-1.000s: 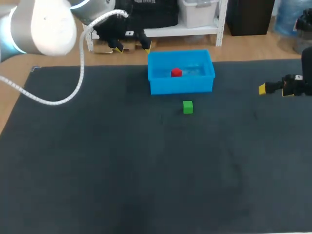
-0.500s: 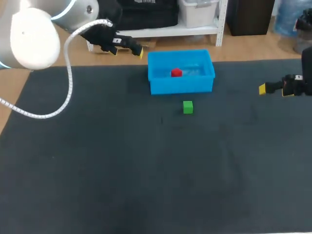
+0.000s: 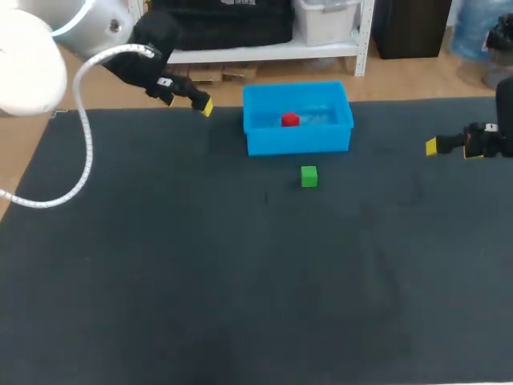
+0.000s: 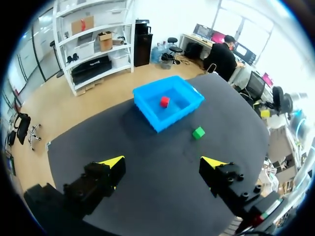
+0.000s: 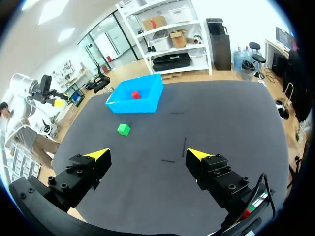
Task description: Use the left arm to pick the red cube and place it into the blue plastic box first, then use the right arm to grasp the green cube and put it into the same blue plastic box after the first action is fully finished.
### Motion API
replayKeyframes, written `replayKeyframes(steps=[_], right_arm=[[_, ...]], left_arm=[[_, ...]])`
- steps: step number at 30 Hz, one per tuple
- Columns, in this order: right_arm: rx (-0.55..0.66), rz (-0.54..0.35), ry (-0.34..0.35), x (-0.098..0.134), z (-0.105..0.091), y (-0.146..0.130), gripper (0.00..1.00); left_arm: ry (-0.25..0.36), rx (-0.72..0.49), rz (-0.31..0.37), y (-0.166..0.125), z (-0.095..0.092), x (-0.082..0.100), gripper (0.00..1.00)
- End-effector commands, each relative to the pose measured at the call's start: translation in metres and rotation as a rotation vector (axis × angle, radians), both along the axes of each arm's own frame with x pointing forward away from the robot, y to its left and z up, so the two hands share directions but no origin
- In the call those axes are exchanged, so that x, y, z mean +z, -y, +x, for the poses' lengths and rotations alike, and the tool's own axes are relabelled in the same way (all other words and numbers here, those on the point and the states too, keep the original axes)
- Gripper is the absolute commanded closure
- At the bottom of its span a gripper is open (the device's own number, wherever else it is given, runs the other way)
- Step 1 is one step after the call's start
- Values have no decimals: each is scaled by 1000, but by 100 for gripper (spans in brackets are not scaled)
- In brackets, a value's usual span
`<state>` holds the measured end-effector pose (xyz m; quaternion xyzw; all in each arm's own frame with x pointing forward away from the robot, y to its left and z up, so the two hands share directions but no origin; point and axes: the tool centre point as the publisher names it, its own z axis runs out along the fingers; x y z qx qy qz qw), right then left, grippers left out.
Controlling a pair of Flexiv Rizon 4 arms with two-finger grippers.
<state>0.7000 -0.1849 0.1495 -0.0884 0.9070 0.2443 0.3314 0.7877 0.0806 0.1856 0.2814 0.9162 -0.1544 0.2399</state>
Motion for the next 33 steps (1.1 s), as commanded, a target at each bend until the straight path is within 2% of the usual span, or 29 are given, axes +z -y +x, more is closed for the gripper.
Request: replayKeyframes(steps=[1, 14, 33], right_arm=[[0, -2, -1, 0, 0, 0, 0], [0, -2, -1, 0, 0, 0, 0], [0, -2, -1, 0, 0, 0, 0]], left_arm=[[2, -15, -12, -11, -10, 0, 0], [-4, -75, -25, -11, -32, -3, 0], [-20, -61, -19, -30, -51, -9, 0]])
